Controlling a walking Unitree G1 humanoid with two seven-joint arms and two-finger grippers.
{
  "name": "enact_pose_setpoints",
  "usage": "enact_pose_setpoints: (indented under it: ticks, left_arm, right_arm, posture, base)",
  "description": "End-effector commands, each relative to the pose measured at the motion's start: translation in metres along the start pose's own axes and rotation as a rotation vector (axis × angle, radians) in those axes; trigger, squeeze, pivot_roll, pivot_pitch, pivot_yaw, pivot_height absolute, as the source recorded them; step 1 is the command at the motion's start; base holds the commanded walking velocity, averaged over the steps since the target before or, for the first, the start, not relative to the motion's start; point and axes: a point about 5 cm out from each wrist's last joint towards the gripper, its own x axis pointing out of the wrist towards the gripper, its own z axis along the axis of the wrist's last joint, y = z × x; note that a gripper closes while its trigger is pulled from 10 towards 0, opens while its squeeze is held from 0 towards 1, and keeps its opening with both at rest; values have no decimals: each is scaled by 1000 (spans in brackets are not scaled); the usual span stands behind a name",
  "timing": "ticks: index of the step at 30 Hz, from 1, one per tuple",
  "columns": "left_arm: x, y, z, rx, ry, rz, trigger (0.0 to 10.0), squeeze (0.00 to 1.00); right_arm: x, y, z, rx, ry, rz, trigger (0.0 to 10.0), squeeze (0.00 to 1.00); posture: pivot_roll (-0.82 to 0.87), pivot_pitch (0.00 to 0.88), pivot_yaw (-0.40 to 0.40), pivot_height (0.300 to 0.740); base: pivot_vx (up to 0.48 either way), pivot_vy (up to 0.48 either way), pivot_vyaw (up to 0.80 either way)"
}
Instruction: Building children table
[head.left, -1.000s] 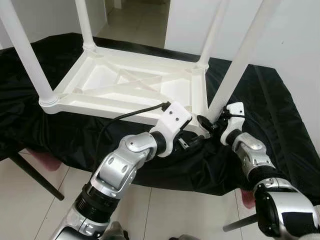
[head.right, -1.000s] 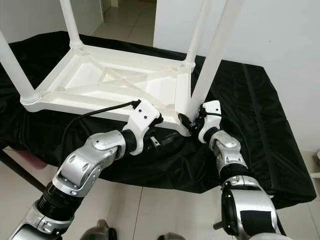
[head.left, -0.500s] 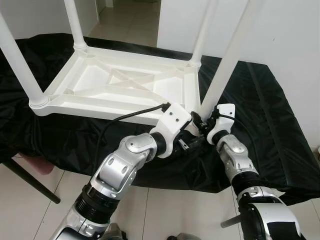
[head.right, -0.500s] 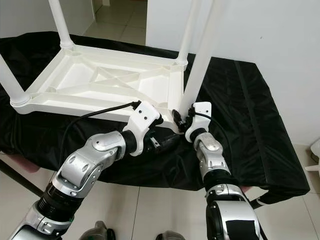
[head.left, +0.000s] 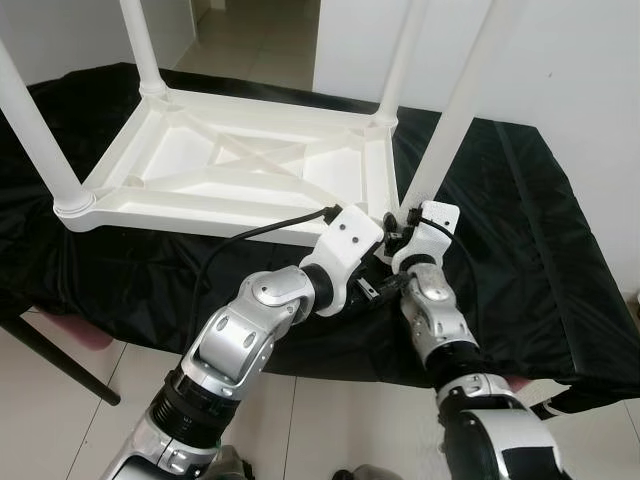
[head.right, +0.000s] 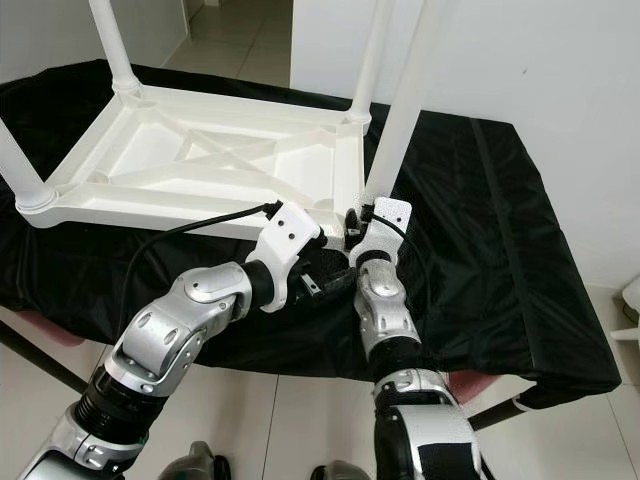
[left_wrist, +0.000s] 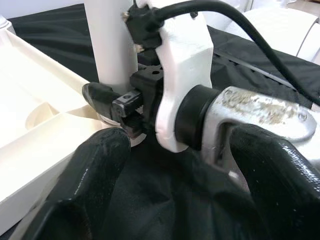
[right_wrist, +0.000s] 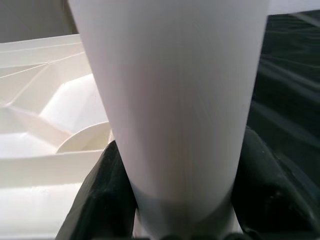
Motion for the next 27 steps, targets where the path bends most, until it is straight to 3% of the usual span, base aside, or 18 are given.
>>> enact_pose_setpoints:
  ticks: [1,10,11,12,18,24,25,27]
  left_arm:
    - [1,-3,-1,-4,8,-15,10000,0]
    - [1,-3,-1,-9,7,-10,10000,0]
    - [1,-3,-1,-10,7,-10,10000,0]
    - [2,-3,-1,-11,6,-10,10000,0]
    - [2,-3,-1,-11,5,-11,10000,0]
    - [2,-3,-1,-12,5,-11,10000,0]
    - [2,-3,-1,-13,5,-11,10000,0]
    - [3,-3,-1,-13,4,-11,10000,0]
  right_arm:
    - [0,4,0,25,14,-42,10000,0]
    - [-4,8,2,28,-1,-18,10000,0]
    - [-3,6,3,20,-9,-13,10000,957]
    - [-3,5,4,23,-18,-2,10000,1000]
    - [-2,3,8,28,-37,28,10000,1000]
    - [-4,-1,16,70,-83,137,10000,1000]
    - [-5,-3,18,79,-91,194,10000,0]
    - [-6,-10,20,49,-90,351,10000,0]
  posture:
    - [67,18,-56,740]
    - [67,21,-63,740]
    - [66,21,-63,740]
    - [65,21,-63,740]
    - [63,20,-64,740]
    - [62,20,-66,740]
    - [61,20,-67,740]
    - [60,18,-70,740]
  base:
    - [0,0,0]
    - [0,0,0]
    - [0,0,0]
    - [0,0,0]
    - [0,0,0]
    - [0,0,0]
    - [0,0,0]
    - [0,0,0]
